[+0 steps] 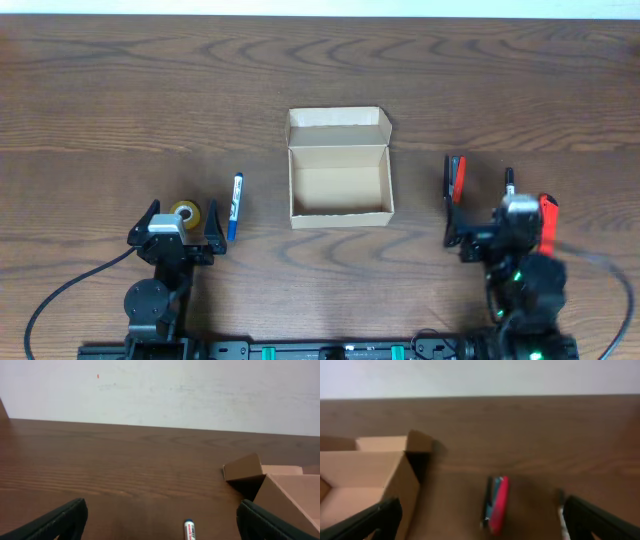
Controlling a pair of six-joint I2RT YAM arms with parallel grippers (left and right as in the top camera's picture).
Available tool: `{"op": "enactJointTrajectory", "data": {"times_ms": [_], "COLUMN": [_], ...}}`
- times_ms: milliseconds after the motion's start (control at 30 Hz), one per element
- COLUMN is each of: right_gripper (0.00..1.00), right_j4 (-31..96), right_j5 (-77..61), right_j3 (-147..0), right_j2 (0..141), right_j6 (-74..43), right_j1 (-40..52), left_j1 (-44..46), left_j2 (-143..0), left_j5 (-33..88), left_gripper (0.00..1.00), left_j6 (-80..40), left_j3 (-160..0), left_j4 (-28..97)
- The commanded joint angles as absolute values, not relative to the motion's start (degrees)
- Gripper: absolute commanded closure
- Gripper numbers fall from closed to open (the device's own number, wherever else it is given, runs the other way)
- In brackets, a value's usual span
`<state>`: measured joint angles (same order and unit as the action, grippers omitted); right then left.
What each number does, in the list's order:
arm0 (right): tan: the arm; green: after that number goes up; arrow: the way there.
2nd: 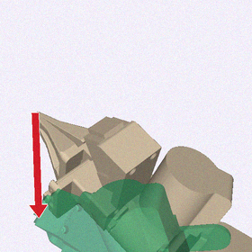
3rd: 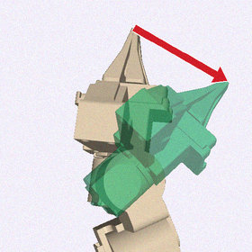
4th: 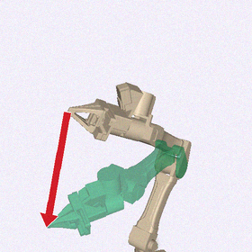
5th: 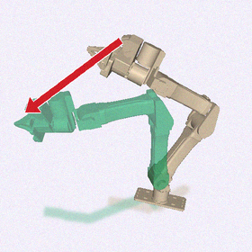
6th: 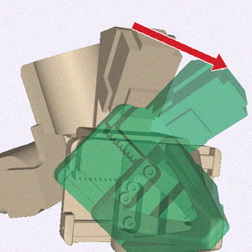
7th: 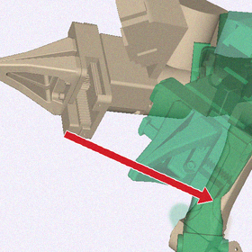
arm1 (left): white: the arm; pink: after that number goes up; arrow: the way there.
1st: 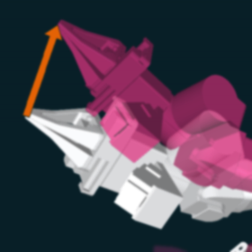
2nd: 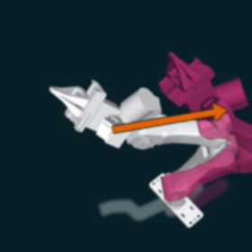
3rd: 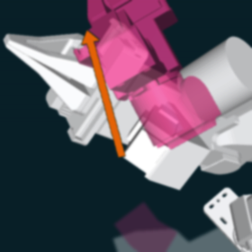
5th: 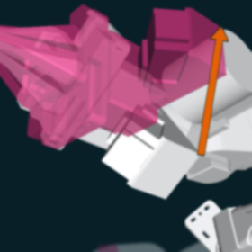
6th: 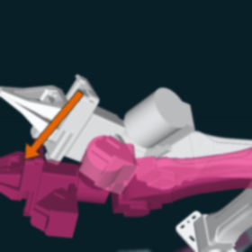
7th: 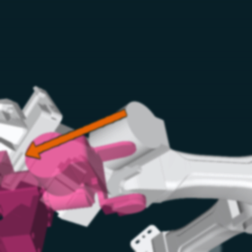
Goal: Pack container
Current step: 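Move the right gripper over the red stapler and grasp it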
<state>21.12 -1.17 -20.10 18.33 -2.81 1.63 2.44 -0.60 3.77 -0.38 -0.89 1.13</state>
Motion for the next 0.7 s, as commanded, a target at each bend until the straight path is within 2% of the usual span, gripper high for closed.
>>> {"op": "enactJointTrajectory", "data": {"times_ms": [0, 133, 233, 300, 400, 667], "right_gripper": [0.01, 0.01, 0.01, 0.01, 0.01, 0.01], "right_j4": [29.58, 44.73, 50.43, 50.68, 54.54, 66.04], "right_j5": [-4.95, -12.73, -15.49, -12.97, -4.8, -4.49], "right_j3": [-36.67, -57.34, -68.62, -72.49, -76.9, -88.49], "right_j2": [30.76, 44.77, 51.94, 55.46, 62.7, 87.26], "right_j6": [2.0, 1.98, 1.98, 0.93, -9.37, -9.34], "right_j1": [-1.52, -2.37, -2.37, -2.52, -3.79, -5.43], "left_j1": [2.66, 2.66, 2.66, 2.66, 2.66, 2.66], "left_j2": [-0.36, -0.38, -0.38, -0.38, -0.38, -0.38], "left_j5": [3.81, 2.85, 2.5, 2.55, 2.52, 2.59], "left_gripper": [0.05, 0.04, 0.05, 0.05, 0.05, 0.05], "left_j6": [-1.32, -1.32, -1.34, -1.34, -1.34, -1.54], "left_j3": [-0.27, -0.27, -0.27, -0.27, -0.27, -0.27], "left_j4": [4.19, 4.29, 4.29, 4.29, 4.29, 4.27]}}
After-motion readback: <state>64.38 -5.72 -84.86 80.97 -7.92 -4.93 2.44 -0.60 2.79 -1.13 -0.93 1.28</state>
